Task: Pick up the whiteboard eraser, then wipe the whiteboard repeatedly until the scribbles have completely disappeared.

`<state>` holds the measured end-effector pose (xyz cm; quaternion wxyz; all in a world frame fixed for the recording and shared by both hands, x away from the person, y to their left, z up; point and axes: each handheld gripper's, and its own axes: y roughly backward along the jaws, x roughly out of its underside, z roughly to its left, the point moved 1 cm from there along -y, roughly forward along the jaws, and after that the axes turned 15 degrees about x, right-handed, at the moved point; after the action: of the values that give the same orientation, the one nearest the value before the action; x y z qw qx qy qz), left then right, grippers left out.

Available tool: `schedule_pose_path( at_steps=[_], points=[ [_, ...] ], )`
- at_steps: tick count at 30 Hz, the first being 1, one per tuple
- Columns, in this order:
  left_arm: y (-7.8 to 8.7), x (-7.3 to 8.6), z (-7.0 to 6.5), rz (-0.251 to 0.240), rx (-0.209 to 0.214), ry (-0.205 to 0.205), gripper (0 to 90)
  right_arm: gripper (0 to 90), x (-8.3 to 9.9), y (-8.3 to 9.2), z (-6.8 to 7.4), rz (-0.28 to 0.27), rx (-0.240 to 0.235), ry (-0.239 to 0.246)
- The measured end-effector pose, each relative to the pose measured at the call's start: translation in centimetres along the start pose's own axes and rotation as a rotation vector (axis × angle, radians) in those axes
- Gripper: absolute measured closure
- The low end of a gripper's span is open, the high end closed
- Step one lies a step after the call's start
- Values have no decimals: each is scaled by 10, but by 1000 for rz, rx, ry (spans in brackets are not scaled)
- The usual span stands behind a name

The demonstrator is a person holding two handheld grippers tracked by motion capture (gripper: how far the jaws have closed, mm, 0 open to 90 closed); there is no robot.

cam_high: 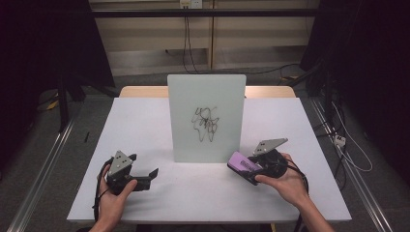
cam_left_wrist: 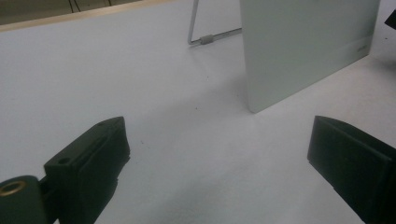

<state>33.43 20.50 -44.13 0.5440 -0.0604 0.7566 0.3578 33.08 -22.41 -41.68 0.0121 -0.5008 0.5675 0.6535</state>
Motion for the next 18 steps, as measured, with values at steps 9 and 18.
schedule_pose_path(
  at_steps=[9,18],
  points=[
    [-3,-1,-2,2,9,0,53,416,-2,10,-3,-91,16,-17],
    [-6,-1,3,10,25,-1,53,416,-14,13,2,-128,2,0]
  ],
)
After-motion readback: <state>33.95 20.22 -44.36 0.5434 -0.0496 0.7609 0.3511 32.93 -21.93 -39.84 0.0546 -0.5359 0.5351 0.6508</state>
